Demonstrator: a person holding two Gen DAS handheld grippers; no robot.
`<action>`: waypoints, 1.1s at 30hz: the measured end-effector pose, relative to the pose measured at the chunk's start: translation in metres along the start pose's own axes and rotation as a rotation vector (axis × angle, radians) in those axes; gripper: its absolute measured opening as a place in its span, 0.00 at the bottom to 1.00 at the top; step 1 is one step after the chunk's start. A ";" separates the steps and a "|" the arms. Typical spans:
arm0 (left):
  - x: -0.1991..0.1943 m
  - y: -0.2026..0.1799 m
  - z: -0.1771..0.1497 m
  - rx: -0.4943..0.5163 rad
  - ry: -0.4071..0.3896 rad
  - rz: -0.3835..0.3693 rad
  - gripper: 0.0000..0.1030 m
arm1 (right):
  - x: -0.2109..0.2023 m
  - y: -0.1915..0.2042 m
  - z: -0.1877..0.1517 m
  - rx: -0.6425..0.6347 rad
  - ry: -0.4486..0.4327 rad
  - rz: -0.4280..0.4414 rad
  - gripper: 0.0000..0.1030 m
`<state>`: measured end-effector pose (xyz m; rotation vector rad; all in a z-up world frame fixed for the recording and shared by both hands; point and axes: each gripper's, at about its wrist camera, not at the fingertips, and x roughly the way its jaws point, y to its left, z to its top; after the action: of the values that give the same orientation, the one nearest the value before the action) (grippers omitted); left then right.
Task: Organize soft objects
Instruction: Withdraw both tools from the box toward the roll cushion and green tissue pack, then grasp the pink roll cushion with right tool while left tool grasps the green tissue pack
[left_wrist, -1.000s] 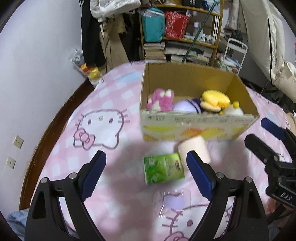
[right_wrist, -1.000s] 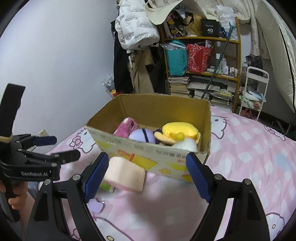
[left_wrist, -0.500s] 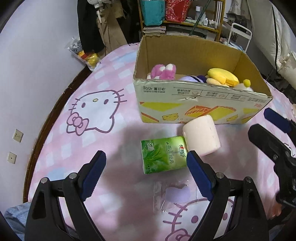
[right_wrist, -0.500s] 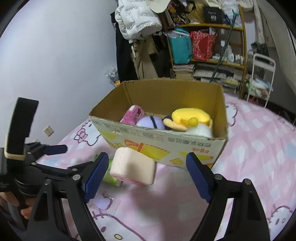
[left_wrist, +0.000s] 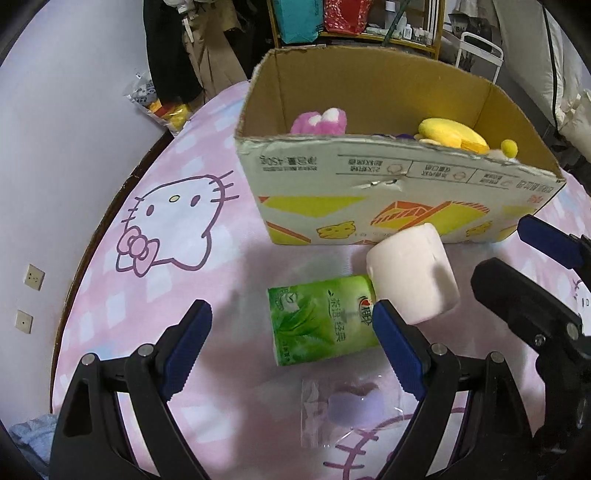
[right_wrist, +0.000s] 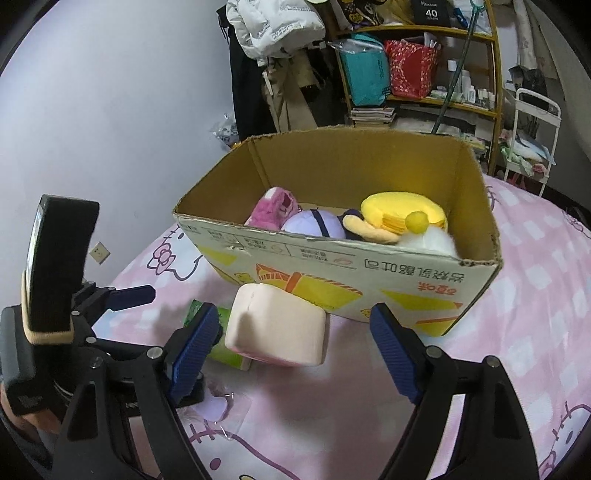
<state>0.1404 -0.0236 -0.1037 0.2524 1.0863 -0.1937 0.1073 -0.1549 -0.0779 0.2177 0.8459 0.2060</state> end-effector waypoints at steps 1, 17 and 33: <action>0.002 -0.001 0.000 0.000 0.004 -0.002 0.85 | 0.002 0.000 0.000 0.003 0.005 0.004 0.85; 0.021 0.000 0.002 -0.022 0.045 -0.061 0.85 | 0.035 0.002 0.003 0.052 0.100 0.077 0.64; 0.038 0.007 0.004 -0.066 0.088 -0.153 0.85 | 0.033 -0.008 -0.001 0.101 0.136 0.082 0.20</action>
<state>0.1631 -0.0189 -0.1352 0.1189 1.1978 -0.2851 0.1283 -0.1541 -0.1045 0.3366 0.9840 0.2569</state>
